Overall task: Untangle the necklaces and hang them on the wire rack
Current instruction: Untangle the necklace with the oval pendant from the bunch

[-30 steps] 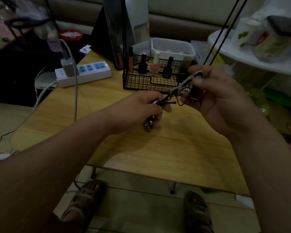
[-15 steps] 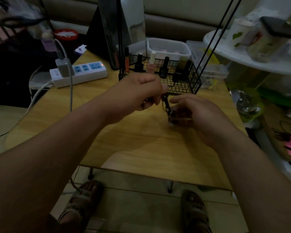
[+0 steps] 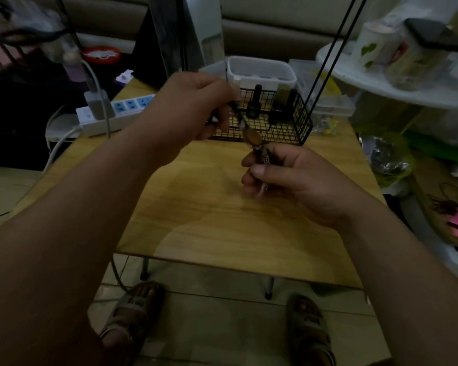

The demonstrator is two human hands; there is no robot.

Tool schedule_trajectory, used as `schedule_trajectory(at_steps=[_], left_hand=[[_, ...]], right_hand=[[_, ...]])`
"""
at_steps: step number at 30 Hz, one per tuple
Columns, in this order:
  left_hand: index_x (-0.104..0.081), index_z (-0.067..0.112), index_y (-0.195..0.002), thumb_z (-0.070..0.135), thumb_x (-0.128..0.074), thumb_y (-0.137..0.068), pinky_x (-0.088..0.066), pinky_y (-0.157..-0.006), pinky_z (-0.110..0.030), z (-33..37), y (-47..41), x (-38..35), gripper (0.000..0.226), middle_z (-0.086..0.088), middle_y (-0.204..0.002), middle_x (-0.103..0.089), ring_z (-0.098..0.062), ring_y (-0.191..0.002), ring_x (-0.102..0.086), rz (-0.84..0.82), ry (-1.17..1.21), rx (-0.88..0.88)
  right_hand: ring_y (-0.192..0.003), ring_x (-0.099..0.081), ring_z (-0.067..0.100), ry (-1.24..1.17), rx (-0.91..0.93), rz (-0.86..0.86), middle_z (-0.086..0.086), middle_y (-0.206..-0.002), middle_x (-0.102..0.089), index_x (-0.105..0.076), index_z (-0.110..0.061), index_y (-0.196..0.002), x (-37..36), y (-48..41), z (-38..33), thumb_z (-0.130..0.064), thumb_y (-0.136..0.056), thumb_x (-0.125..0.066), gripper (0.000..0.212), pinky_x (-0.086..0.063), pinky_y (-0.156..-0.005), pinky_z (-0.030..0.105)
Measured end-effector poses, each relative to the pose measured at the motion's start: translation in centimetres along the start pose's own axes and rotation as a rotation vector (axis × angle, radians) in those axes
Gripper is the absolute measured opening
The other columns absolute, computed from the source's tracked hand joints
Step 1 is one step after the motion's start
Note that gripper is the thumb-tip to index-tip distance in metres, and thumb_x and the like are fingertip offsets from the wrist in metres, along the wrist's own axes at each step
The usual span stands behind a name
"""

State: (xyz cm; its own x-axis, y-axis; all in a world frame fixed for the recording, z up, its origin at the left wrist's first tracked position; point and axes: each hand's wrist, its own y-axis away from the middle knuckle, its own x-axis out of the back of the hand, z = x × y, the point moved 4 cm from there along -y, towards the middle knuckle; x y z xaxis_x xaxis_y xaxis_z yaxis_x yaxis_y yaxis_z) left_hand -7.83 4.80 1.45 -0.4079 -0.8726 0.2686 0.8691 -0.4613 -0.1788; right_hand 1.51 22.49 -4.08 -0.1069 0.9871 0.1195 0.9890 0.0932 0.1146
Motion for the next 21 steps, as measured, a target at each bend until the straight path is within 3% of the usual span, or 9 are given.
schedule_trajectory(at_steps=[2, 6, 10, 13, 15, 17, 21], left_hand=[[-0.066, 0.017, -0.075, 0.026, -0.058, -0.102, -0.037, -0.045, -0.021, -1.4, -0.1, 0.5, 0.030, -0.006, -0.068, -0.064, -0.010, -0.051, -0.051, 0.041, -0.014, 0.092], [-0.069, 0.007, -0.083, 0.027, -0.058, -0.100, -0.045, -0.054, -0.033, -3.9, 0.6, -0.4, 0.029, -0.005, -0.069, -0.072, -0.015, -0.058, -0.058, -0.165, -0.295, 0.243], [-0.071, 0.010, -0.083, 0.026, -0.062, -0.098, -0.049, -0.053, -0.026, -4.6, 1.3, -1.0, 0.024, -0.001, -0.077, -0.075, -0.009, -0.060, -0.063, -0.284, -0.477, 0.268], [-0.070, 0.019, -0.086, 0.027, -0.068, -0.095, -0.051, -0.065, -0.026, -4.8, 1.5, -1.2, 0.013, 0.005, -0.084, -0.072, -0.009, -0.078, -0.066, -0.319, -0.613, 0.189], [-0.070, 0.026, -0.097, 0.029, -0.071, -0.094, -0.052, -0.077, -0.024, -4.4, 1.7, -1.7, 0.005, 0.013, -0.097, -0.068, -0.002, -0.094, -0.063, -0.318, -0.594, 0.105], [-0.067, 0.031, -0.110, 0.031, -0.074, -0.093, -0.051, -0.083, -0.021, -4.0, 1.9, -2.2, 0.018, 0.016, -0.107, -0.065, 0.002, -0.104, -0.060, -0.340, -0.515, 0.056], [-0.068, 0.021, -0.108, 0.025, -0.077, -0.092, -0.062, -0.086, -0.039, -3.7, 2.1, -3.1, 0.018, 0.004, -0.099, -0.077, -0.009, -0.094, -0.074, -0.409, -0.307, 0.075]], right_hand=[[-0.092, -0.075, 0.026, 0.002, -0.022, 0.021, 0.013, -0.104, -0.078, -0.067, -0.007, -0.120, 0.8, 0.5, 0.2, -0.005, -0.101, -0.059, 0.021, -0.060, -0.080, 0.036], [-0.089, -0.074, 0.023, 0.041, -0.030, 0.117, 0.014, -0.102, -0.078, -0.066, -0.008, -0.119, 1.3, 0.6, 0.7, -0.007, -0.103, -0.057, 0.018, -0.060, -0.078, 0.035], [-0.099, -0.073, 0.024, 0.028, -0.066, 0.184, 0.008, -0.103, -0.077, -0.071, -0.015, -0.105, 1.4, 0.1, 1.4, -0.020, -0.101, -0.064, 0.009, -0.061, -0.084, 0.036], [-0.093, -0.073, 0.024, -0.037, -0.084, 0.207, 0.011, -0.100, -0.075, -0.069, -0.010, -0.110, 1.1, -0.4, 1.4, -0.024, -0.100, -0.066, 0.017, -0.059, -0.081, 0.037], [-0.086, -0.071, 0.024, -0.111, -0.085, 0.186, 0.012, -0.094, -0.073, -0.066, -0.008, -0.111, 0.7, -0.6, 1.3, -0.022, -0.100, -0.066, 0.018, -0.057, -0.073, 0.034], [-0.081, -0.071, 0.022, -0.183, -0.088, 0.168, 0.013, -0.092, -0.073, -0.064, -0.007, -0.110, 0.2, -0.8, 1.1, -0.020, -0.099, -0.066, 0.016, -0.056, -0.068, 0.031], [-0.075, -0.071, 0.017, -0.201, -0.070, 0.207, 0.010, -0.087, -0.074, -0.066, -0.005, -0.103, 0.2, -1.0, 1.0, -0.012, -0.098, -0.065, 0.009, -0.056, -0.062, 0.027]])
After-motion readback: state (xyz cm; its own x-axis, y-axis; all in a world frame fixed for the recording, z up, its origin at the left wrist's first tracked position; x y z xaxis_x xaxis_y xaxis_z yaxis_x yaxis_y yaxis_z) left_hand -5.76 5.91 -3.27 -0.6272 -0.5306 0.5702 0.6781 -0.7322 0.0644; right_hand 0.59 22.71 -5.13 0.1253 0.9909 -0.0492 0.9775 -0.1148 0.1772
